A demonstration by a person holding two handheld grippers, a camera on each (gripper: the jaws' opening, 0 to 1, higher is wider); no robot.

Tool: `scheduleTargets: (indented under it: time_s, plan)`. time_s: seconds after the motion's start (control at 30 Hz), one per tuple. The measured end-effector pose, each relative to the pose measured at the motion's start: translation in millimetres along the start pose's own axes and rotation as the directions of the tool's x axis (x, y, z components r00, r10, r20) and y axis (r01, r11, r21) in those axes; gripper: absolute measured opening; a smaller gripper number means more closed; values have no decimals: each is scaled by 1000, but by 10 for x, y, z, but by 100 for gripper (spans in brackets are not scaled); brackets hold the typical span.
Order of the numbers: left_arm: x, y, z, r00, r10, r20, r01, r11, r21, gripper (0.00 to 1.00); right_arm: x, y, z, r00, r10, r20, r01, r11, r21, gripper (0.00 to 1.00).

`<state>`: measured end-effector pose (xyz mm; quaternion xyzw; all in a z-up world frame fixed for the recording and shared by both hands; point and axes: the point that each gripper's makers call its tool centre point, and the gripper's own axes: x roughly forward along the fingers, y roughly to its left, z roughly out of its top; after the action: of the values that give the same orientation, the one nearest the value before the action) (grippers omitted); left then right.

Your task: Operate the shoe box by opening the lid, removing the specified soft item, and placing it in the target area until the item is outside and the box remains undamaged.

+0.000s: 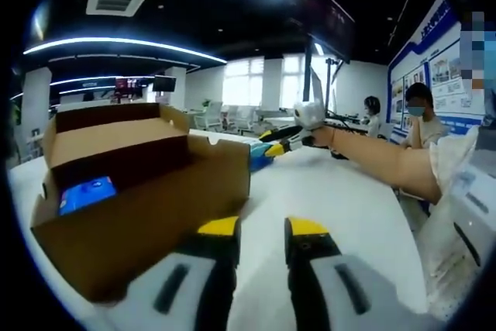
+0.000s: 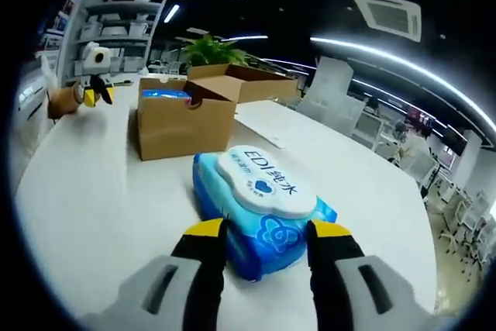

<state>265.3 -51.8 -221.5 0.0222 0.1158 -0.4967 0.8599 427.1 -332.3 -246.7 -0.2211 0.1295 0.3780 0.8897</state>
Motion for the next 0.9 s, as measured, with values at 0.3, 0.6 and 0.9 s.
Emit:
scheduleTargets:
  time_s: [0.3, 0.6, 0.9]
  plan:
    - [-7, 29, 46, 1000, 7, 3, -7, 1000, 1, 23, 59, -64, 42, 1000, 6, 0, -6, 1000, 4, 42]
    - [17, 45, 69, 1000, 10, 1, -10, 1000, 2, 23, 126, -140, 60, 1000, 5, 1, -5, 1000, 7, 42]
    - [34, 60, 79, 1000, 10, 4, -10, 1000, 3, 23, 151, -176, 51, 1000, -2, -1, 2, 1000, 3, 42]
